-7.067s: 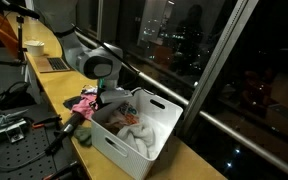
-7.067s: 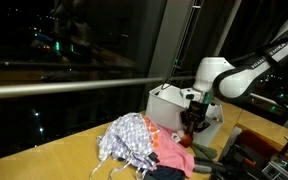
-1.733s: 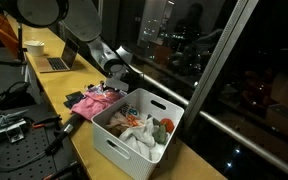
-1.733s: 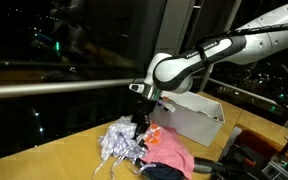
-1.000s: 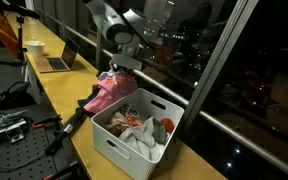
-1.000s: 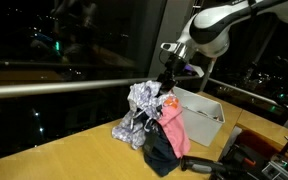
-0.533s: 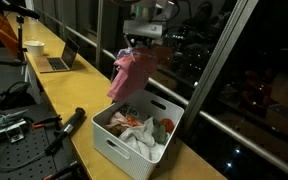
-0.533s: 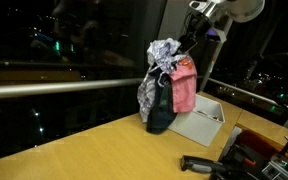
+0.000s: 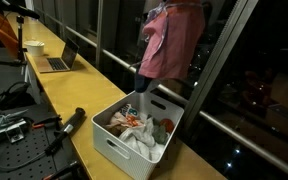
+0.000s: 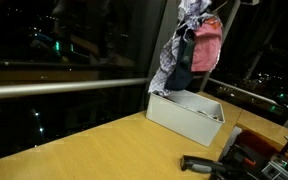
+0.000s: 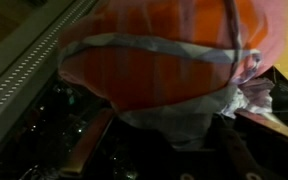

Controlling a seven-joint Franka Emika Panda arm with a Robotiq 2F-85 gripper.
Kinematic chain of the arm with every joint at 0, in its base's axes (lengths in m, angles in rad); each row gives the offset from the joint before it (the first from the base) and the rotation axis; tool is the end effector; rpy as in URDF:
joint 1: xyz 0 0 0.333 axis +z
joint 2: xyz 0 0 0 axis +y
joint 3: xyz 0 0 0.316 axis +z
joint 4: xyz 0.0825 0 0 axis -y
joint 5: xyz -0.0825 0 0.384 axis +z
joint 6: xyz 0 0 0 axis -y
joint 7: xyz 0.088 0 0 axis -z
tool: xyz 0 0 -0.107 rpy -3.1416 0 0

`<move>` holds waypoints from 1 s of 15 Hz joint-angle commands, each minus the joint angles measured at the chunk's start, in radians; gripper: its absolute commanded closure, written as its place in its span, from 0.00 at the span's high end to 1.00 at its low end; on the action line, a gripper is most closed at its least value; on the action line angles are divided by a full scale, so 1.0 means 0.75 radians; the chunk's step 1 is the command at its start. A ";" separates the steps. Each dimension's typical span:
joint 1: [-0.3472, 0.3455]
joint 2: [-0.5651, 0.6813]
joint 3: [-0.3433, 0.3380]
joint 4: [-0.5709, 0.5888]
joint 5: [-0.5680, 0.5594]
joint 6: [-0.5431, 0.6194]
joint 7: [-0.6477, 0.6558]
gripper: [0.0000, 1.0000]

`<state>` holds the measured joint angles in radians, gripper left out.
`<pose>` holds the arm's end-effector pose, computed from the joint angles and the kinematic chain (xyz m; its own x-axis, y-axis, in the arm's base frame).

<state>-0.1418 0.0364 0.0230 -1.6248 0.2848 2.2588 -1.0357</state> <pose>0.6134 -0.0659 0.6554 0.5261 0.6766 0.5152 0.6151 -0.7211 0.3189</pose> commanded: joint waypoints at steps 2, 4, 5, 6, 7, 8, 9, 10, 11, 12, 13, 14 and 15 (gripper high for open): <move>-0.045 0.017 -0.149 0.221 0.052 -0.224 -0.048 0.06; -0.060 0.018 -0.191 0.222 0.068 -0.264 -0.053 0.06; -0.064 0.018 -0.202 0.210 0.081 -0.278 -0.054 0.06; -0.065 0.015 -0.209 0.191 0.084 -0.280 -0.050 0.06; -0.060 0.013 -0.209 0.176 0.087 -0.286 -0.040 0.06; -0.055 0.011 -0.207 0.163 0.086 -0.284 -0.035 0.06; -0.049 0.009 -0.200 0.151 0.085 -0.283 -0.031 0.06; -0.041 0.009 -0.192 0.140 0.083 -0.281 -0.026 0.06; -0.033 0.009 -0.185 0.130 0.080 -0.279 -0.021 0.06; -0.023 0.009 -0.176 0.121 0.078 -0.278 -0.017 0.06; -0.014 0.010 -0.169 0.116 0.078 -0.278 -0.013 0.06; -0.005 0.009 -0.162 0.101 0.078 -0.273 -0.014 0.06; 0.001 0.014 -0.158 0.096 0.078 -0.275 -0.013 0.06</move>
<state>-0.1526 0.0540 -0.1060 -1.5481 0.3198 2.0616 -1.0497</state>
